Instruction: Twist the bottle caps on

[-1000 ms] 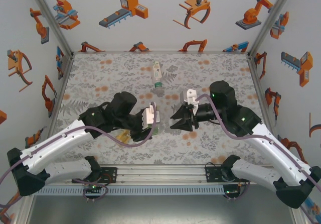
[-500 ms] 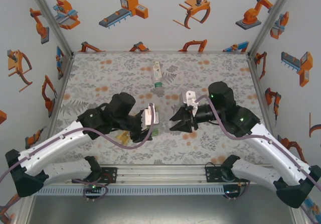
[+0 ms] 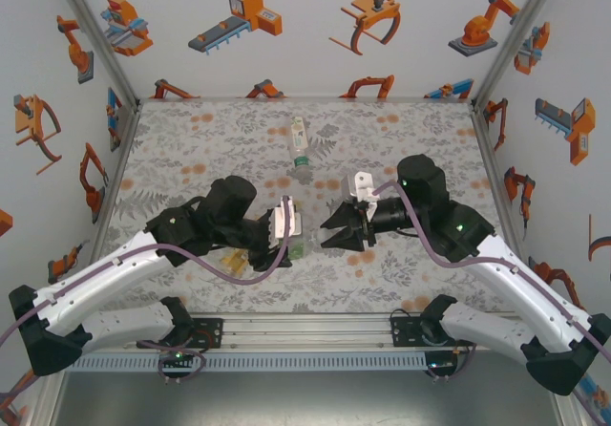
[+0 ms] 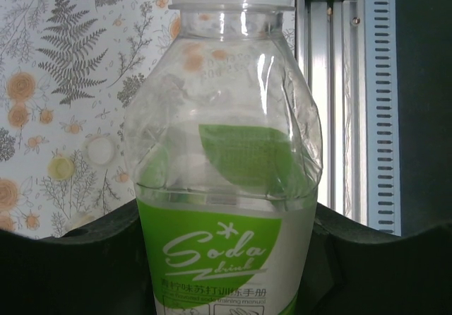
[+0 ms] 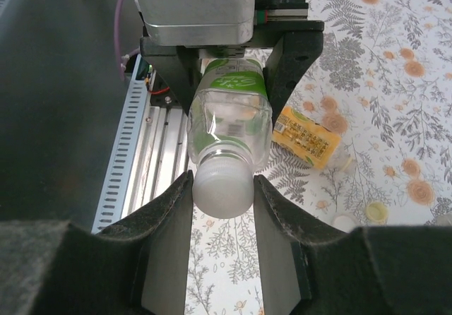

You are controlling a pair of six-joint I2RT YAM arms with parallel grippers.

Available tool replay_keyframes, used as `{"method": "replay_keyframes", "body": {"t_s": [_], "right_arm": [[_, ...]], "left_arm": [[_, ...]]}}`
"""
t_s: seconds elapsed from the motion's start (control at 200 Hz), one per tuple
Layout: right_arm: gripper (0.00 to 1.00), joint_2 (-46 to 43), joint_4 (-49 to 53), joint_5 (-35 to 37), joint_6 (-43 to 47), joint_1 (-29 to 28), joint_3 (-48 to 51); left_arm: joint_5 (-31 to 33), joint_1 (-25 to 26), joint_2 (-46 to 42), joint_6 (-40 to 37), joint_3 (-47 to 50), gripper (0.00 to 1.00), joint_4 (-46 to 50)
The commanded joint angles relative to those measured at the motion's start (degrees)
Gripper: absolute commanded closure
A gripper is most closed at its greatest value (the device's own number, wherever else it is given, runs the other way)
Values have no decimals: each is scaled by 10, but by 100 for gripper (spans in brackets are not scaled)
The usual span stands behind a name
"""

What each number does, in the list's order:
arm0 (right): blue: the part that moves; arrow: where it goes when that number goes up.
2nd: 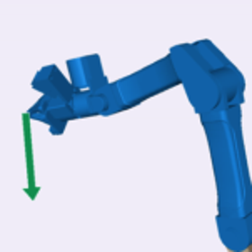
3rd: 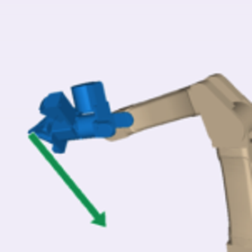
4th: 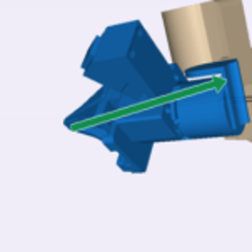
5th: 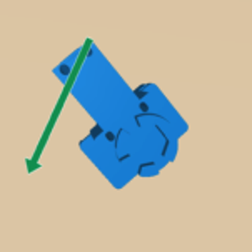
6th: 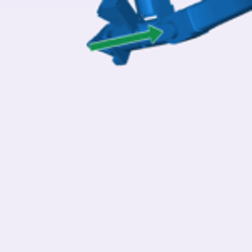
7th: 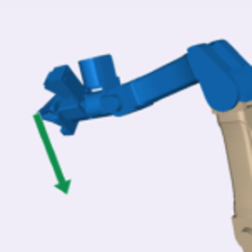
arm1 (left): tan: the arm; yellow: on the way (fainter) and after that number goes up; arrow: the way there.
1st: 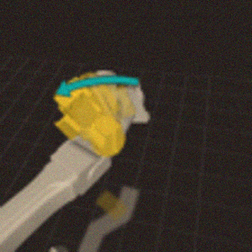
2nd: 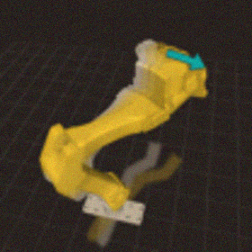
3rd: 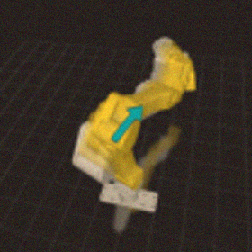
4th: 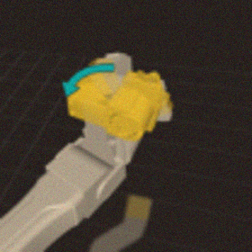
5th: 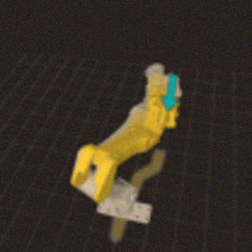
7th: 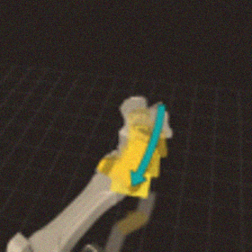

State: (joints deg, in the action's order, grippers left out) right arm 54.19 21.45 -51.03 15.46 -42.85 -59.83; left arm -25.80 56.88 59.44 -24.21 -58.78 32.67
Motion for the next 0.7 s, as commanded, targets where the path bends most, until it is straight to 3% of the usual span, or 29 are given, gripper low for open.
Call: {"method": "replay_keyframes", "body": {"t_s": [0.0, 0.486, 0.696], "right_arm": [[92, -4, -21, -12, -2, -7, 11], [100, 4, -31, -61, -10, -9, 13], [100, 4, -41, -24, -70, -10, 17]], "left_arm": [[-32, 4, -9, 7, -5, 82, -47], [-44, 5, -11, 7, -5, 82, -60], [-32, 5, -6, 11, -1, 82, -75]]}}
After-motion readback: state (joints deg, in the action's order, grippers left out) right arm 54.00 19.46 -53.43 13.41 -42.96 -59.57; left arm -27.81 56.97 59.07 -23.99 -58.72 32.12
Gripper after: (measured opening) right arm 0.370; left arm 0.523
